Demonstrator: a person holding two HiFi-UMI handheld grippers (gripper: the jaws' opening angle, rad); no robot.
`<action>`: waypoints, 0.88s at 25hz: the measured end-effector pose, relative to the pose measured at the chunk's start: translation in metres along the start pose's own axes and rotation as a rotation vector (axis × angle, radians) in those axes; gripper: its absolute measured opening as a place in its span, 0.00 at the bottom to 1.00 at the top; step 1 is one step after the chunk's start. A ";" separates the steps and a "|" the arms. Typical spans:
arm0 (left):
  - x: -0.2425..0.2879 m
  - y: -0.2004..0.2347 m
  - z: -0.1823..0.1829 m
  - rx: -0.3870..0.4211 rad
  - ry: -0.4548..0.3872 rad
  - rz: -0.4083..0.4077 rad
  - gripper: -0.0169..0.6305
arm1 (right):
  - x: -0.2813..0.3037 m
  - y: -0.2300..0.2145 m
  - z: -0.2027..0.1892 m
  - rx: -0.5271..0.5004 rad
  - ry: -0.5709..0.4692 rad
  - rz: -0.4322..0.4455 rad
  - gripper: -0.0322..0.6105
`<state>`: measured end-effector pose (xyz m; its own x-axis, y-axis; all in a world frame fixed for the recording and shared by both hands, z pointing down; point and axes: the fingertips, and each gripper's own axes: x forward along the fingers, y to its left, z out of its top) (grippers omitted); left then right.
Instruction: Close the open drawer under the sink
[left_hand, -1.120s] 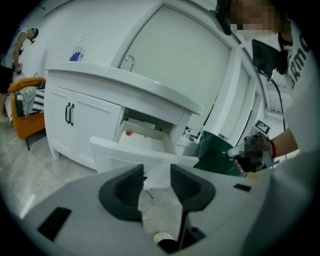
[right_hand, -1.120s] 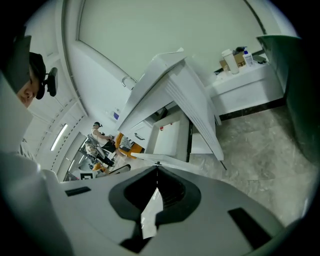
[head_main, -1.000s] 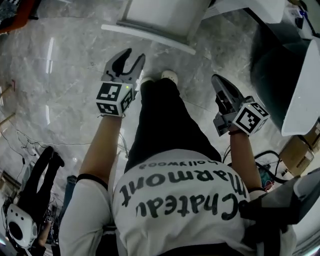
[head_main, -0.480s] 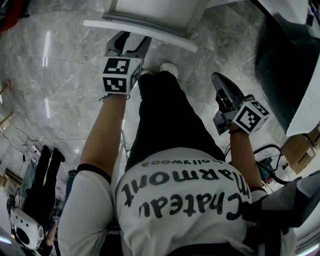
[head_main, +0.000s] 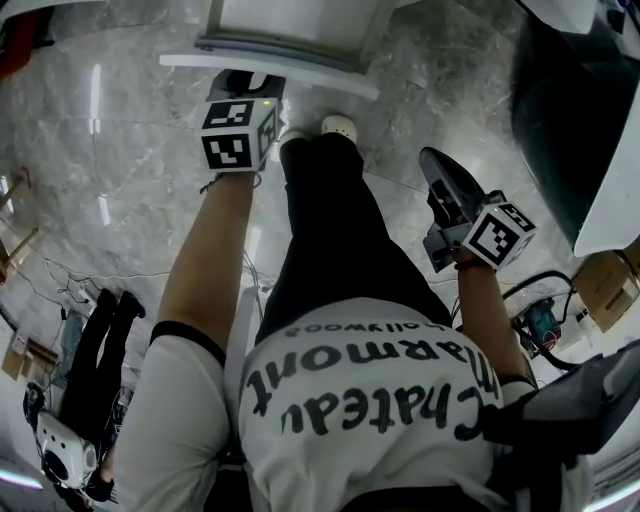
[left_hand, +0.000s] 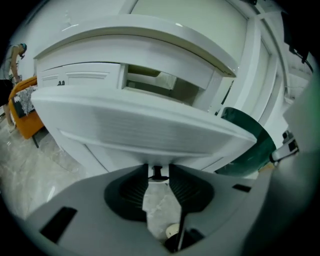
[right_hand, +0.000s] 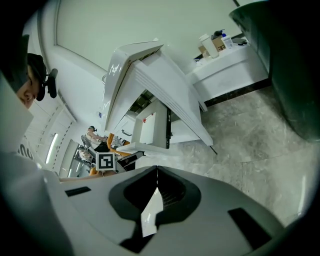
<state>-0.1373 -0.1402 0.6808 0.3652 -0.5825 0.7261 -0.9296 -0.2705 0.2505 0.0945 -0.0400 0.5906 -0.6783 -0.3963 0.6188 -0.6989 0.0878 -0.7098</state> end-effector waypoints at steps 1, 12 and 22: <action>0.000 0.000 0.000 -0.003 -0.002 0.005 0.23 | 0.000 -0.001 -0.001 0.006 -0.001 0.002 0.07; -0.024 -0.002 0.008 -0.022 -0.075 0.048 0.21 | -0.002 0.002 0.001 0.030 -0.018 0.021 0.07; -0.036 -0.013 0.022 0.007 -0.106 0.063 0.20 | 0.001 -0.002 -0.004 0.044 0.008 0.026 0.07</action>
<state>-0.1372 -0.1330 0.6376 0.3096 -0.6760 0.6688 -0.9506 -0.2359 0.2016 0.0948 -0.0366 0.5942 -0.6979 -0.3868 0.6028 -0.6707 0.0578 -0.7395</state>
